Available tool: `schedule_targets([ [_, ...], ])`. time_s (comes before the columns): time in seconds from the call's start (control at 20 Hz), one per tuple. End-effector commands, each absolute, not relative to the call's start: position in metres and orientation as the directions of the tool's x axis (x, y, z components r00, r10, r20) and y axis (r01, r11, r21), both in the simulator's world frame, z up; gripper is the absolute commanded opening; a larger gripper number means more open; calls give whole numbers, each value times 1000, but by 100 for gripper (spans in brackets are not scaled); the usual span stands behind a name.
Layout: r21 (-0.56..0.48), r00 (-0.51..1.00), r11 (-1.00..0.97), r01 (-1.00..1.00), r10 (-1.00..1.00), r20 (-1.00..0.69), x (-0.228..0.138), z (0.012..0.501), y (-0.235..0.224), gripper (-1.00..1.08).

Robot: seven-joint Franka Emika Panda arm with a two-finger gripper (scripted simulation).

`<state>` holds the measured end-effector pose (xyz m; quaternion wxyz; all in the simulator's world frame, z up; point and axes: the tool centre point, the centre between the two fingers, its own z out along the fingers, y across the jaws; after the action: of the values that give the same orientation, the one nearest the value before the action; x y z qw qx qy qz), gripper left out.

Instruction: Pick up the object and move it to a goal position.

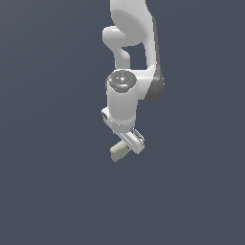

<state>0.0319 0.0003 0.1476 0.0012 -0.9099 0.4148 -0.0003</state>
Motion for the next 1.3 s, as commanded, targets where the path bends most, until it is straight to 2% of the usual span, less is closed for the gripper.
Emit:
schedule_targets([
  [0.0,-1,633,-633,-774,-774,0,33,147,0,100],
  [0.5,0,617,-617,-787,-787,0,33,142,-1,100],
  [0.95,0,614,-614,-790,-790,0,32,103,-1,100],
  [1.25,0,613,-613,-790,-790,0,34,96,-1,100],
])
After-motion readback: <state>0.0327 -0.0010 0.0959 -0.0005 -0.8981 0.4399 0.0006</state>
